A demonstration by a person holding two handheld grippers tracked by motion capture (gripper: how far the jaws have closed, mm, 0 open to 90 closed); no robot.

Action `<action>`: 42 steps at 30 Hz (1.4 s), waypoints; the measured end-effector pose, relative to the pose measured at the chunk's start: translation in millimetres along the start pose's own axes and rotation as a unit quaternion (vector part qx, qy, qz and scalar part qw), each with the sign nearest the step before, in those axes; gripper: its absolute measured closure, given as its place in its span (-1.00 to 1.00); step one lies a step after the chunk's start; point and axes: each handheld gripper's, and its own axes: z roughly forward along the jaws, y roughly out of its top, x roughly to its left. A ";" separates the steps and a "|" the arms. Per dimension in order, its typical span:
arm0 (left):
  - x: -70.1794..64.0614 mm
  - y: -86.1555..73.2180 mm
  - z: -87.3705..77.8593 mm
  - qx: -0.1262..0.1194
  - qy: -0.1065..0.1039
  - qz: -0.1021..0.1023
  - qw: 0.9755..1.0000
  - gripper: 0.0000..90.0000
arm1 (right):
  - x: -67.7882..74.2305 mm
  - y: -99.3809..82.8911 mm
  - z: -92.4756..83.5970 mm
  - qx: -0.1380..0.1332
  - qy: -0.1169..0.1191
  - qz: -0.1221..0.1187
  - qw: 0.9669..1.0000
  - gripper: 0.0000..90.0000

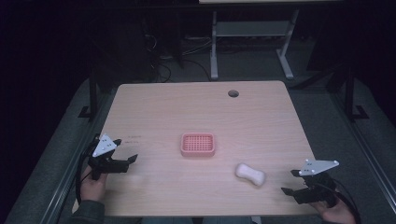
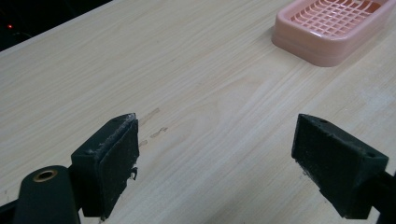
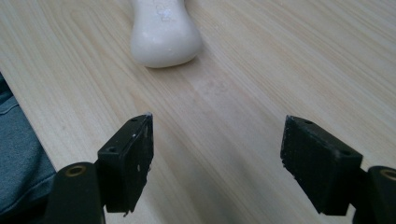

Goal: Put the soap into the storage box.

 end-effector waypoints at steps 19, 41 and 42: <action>1.5 -0.8 -1.6 -0.001 0.004 -0.002 1.000 -0.68 | 1.9 21.0 3.8 0.011 0.011 -0.014 1.000 -0.49; 2.4 -1.0 -2.5 -0.006 0.006 -0.004 1.000 -0.68 | 7.9 54.5 9.3 0.034 0.027 -0.043 0.998 -0.54; 2.4 -1.0 -2.5 -0.006 0.006 -0.004 1.000 -0.68 | 8.5 56.3 9.5 0.035 0.026 -0.046 0.998 -0.54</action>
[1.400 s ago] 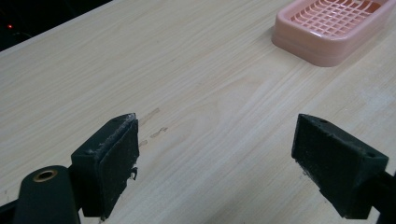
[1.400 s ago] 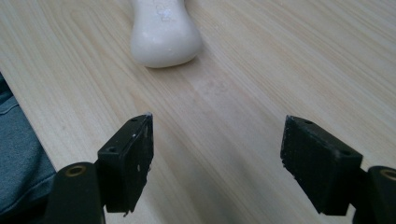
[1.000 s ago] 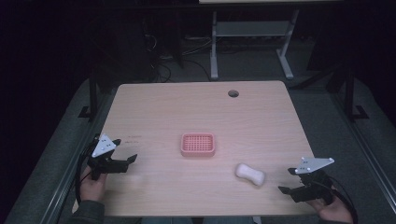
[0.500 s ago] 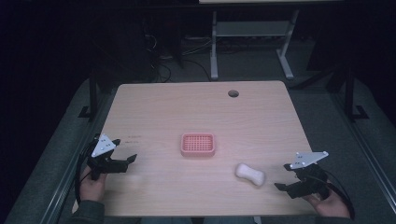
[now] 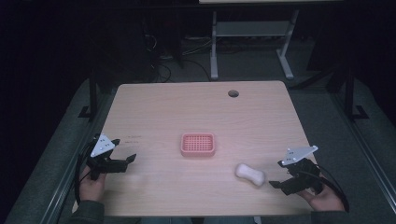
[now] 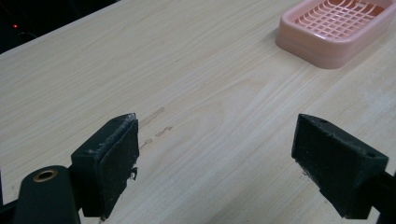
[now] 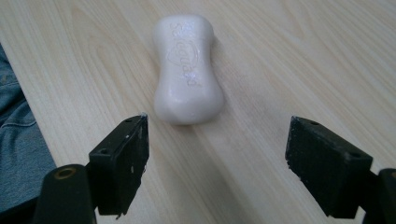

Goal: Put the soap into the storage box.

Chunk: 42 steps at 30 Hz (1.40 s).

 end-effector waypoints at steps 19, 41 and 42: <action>0.3 -0.1 -0.9 -0.003 0.000 -0.004 1.000 -0.68 | 5.3 30.6 12.1 0.022 0.012 -0.038 0.999 -0.51; 1.7 -0.1 -2.2 -0.005 -0.001 -0.005 1.000 -0.68 | 11.6 63.9 55.6 0.049 0.045 -0.067 0.996 -0.47; 1.5 -0.1 -2.0 -0.006 -0.001 -0.006 1.000 -0.68 | 12.0 64.1 57.1 0.050 0.047 -0.065 0.996 -0.45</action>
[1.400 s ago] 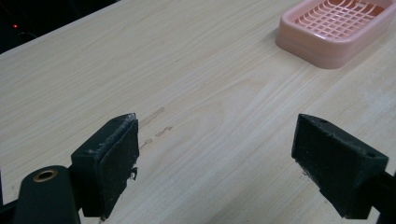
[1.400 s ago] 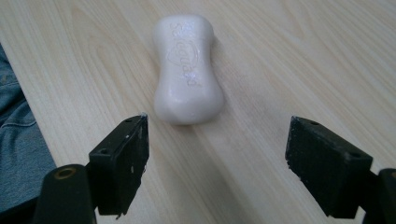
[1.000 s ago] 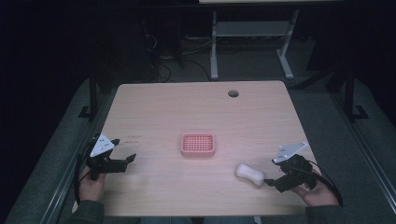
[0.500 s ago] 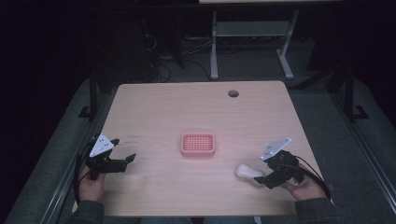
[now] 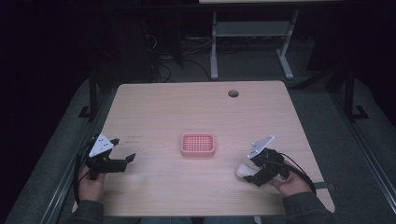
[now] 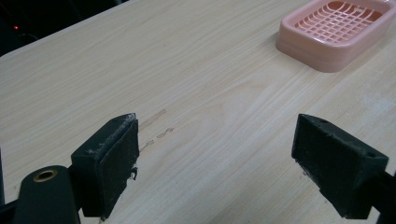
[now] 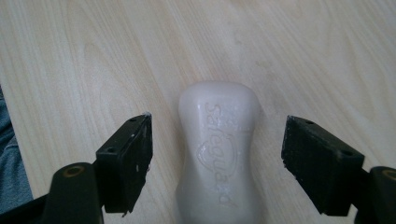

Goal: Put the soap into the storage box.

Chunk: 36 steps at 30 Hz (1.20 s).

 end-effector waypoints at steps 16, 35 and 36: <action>0.4 0.1 -0.9 0.002 0.000 0.003 1.000 -0.68 | -2.2 -2.7 13.3 0.026 -0.003 0.008 1.000 -0.36; 0.3 0.1 -0.9 0.001 0.001 0.001 1.000 -0.68 | -2.7 -7.9 21.5 0.048 0.001 0.006 0.999 -0.13; 0.4 0.1 -0.9 0.001 0.001 0.001 1.000 -0.68 | -2.7 -8.1 22.2 0.049 0.001 0.005 0.999 -0.12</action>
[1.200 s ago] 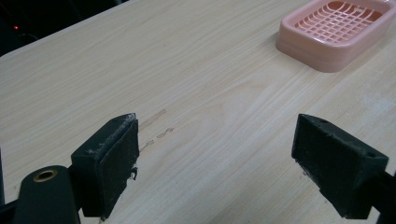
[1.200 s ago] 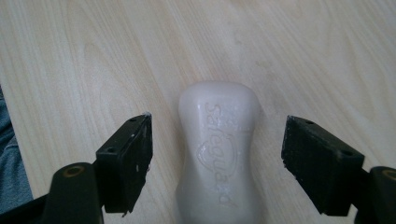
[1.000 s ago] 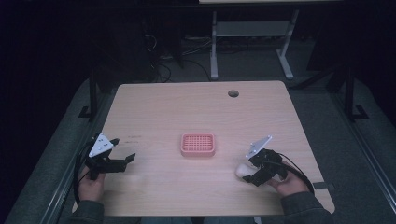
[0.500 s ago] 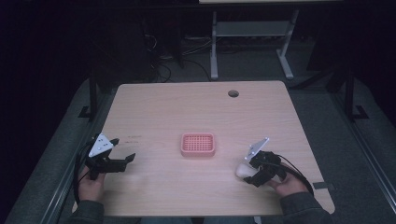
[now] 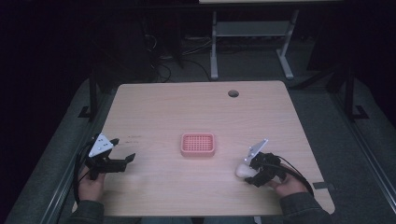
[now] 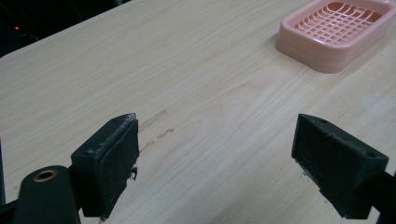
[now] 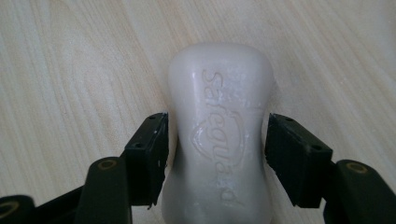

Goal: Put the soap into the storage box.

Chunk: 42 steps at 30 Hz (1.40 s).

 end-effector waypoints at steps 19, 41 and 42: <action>0.7 -0.1 -0.7 0.000 0.001 0.000 1.000 -0.68 | -0.5 -1.9 3.1 -0.003 0.007 -0.002 1.000 0.05; 0.9 -0.3 -0.9 -0.005 0.002 -0.004 1.000 -0.68 | 0.0 -0.6 -11.3 -0.016 -0.008 -0.018 1.000 0.07; 0.9 -0.3 -0.9 -0.005 0.002 -0.004 1.000 -0.68 | 0.0 0.2 -12.4 -0.016 -0.008 -0.017 1.000 0.07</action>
